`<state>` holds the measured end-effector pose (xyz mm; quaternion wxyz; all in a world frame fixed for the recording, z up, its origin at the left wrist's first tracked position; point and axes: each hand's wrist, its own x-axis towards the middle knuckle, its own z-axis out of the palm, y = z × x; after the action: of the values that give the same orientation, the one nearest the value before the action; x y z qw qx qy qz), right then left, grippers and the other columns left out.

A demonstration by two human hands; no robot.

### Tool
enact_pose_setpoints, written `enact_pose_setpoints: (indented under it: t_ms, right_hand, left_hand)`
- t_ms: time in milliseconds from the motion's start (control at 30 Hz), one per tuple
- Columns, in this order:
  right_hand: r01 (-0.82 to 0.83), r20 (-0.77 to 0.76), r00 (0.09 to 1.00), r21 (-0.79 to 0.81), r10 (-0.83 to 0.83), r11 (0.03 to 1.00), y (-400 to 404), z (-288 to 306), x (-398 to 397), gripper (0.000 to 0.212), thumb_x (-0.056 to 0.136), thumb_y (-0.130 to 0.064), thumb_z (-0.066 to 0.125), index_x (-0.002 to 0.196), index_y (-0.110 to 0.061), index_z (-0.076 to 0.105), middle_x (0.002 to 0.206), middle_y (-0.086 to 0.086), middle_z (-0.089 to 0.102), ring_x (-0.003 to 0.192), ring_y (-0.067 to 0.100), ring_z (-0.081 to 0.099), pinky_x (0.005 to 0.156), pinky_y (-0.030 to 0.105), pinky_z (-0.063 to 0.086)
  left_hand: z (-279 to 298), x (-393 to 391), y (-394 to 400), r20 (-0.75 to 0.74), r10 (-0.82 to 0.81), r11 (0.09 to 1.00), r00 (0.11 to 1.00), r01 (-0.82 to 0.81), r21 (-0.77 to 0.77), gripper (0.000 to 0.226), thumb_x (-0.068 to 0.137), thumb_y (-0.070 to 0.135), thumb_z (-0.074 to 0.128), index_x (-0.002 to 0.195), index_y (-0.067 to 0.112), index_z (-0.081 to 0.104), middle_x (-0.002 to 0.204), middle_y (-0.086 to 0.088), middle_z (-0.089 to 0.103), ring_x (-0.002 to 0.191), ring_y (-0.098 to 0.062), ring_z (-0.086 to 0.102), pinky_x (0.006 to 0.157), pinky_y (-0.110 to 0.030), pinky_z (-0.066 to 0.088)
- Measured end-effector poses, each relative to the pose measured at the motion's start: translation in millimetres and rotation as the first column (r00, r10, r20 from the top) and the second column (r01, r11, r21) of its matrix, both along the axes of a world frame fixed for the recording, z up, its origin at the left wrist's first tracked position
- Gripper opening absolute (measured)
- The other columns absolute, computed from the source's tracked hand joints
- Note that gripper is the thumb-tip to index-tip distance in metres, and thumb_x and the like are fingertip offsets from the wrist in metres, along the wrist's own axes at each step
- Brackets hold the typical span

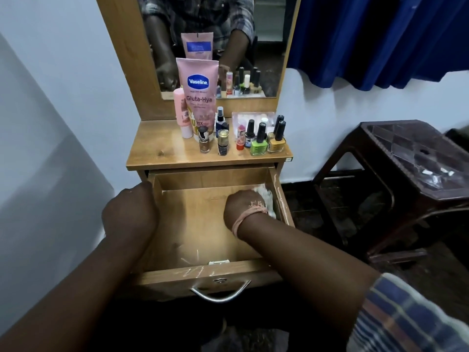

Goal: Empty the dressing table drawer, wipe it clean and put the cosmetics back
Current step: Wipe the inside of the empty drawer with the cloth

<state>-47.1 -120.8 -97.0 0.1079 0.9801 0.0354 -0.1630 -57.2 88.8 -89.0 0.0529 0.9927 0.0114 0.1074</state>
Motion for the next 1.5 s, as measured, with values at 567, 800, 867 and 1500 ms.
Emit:
enact_pose_setpoints:
  t_ms: [567, 800, 867, 1500]
  right_hand:
    - [-0.44, 0.019, 0.846, 0.589, 0.532, 0.678, 31.3, -14.3, 7.0, 0.037, 0.084, -0.014, 0.074, 0.118, -0.027, 0.074, 0.114, 0.002, 0.07, 0.1, 0.019, 0.065, 0.086, 0.031, 0.053]
    - [-0.59, -0.329, 0.555, 0.492, 0.764, 0.64, 24.5, -0.3, 5.6, 0.034, 0.087, -0.012, 0.072, 0.116, -0.028, 0.074, 0.121, -0.004, 0.065, 0.108, 0.016, 0.059, 0.082, 0.022, 0.041]
    - [-0.596, -0.302, 0.617, 0.425, 0.727, 0.681, 19.7, 2.5, 13.0, 0.03, 0.089, -0.017, 0.073, 0.117, -0.029, 0.073, 0.119, -0.006, 0.064, 0.106, 0.015, 0.06, 0.08, 0.025, 0.046]
    - [-0.491, -0.4, 0.784, 0.071, 0.476, 0.868, -22.7, 12.8, 35.4, 0.016, 0.093, -0.015, 0.064, 0.079, -0.023, 0.065, 0.104, 0.009, 0.071, 0.093, 0.031, 0.068, 0.077, 0.043, 0.057]
  left_hand:
    - [0.8, 19.3, 1.3, -0.122, 0.226, 0.955, 0.966, -0.245, -0.169, 0.025, 0.09, 0.014, 0.056, 0.107, 0.021, 0.074, 0.1, -0.01, 0.07, 0.094, -0.034, 0.065, 0.068, -0.033, 0.04]
    - [5.8, 16.5, 16.5, -0.177, 0.137, 0.934, 0.975, -0.187, -0.303, 0.018, 0.088, 0.019, 0.075, 0.103, 0.029, 0.078, 0.107, -0.005, 0.075, 0.103, -0.032, 0.065, 0.078, -0.033, 0.045]
    - [4.7, 17.4, 16.8, -0.158, 0.133, 0.93, 0.978, -0.179, -0.322, 0.02, 0.088, 0.02, 0.077, 0.105, 0.029, 0.078, 0.112, -0.004, 0.075, 0.108, -0.033, 0.064, 0.085, -0.036, 0.047]
    - [-5.3, 16.2, -2.1, -0.068, 0.137, 0.986, 0.988, -0.143, -0.083, 0.027, 0.088, 0.0, 0.058, 0.103, 0.013, 0.077, 0.087, -0.017, 0.068, 0.07, -0.031, 0.053, 0.06, -0.032, 0.035]
